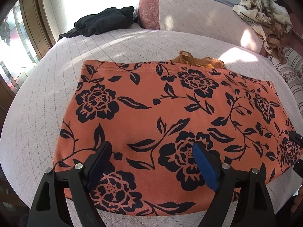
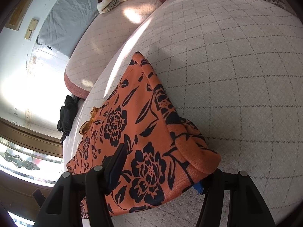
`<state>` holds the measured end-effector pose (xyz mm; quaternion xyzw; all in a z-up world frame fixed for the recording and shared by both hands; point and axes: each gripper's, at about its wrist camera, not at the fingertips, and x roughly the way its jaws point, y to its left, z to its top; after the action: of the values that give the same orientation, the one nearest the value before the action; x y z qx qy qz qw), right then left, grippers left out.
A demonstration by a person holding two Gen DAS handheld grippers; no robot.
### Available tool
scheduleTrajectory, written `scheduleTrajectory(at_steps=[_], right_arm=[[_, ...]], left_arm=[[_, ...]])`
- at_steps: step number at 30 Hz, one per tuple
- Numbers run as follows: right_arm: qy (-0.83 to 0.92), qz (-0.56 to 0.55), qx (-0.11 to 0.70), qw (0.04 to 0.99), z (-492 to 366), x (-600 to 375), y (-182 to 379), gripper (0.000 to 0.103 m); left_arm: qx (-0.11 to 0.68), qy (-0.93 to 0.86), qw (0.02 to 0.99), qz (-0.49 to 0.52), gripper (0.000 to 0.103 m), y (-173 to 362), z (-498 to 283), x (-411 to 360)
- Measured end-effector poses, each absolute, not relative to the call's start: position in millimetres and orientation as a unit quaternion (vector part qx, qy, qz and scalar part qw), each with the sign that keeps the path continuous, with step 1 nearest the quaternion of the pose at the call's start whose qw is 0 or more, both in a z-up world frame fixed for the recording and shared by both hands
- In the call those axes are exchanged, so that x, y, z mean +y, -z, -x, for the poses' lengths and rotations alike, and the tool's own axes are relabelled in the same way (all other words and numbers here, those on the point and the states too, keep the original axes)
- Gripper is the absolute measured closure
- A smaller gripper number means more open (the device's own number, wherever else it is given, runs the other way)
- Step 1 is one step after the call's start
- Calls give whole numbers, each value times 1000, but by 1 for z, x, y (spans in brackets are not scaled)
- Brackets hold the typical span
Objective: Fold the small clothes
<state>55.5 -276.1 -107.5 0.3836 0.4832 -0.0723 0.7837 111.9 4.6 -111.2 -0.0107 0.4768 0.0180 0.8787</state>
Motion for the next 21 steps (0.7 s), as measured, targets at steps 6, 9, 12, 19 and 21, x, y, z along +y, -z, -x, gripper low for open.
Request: scheduleTrajectory(at_steps=[6, 9, 12, 19, 21], right_arm=[[73, -382, 482, 785, -57, -276, 108, 39], [76, -363, 496, 785, -62, -275, 109, 63], [73, -344, 509, 786, -67, -273, 109, 77], [60, -214, 463, 858, -80, -212, 41, 87], [33, -166, 446, 879, -90, -173, 15, 89]], left_arm=[[496, -11, 868, -12, 16, 132, -116, -5], [472, -15, 881, -35, 14, 133, -111, -10], [470, -9, 882, 4, 15, 115, -107, 3], [394, -54, 915, 59, 15, 68, -65, 84], [381, -88, 916, 87, 15, 66, -53, 120]])
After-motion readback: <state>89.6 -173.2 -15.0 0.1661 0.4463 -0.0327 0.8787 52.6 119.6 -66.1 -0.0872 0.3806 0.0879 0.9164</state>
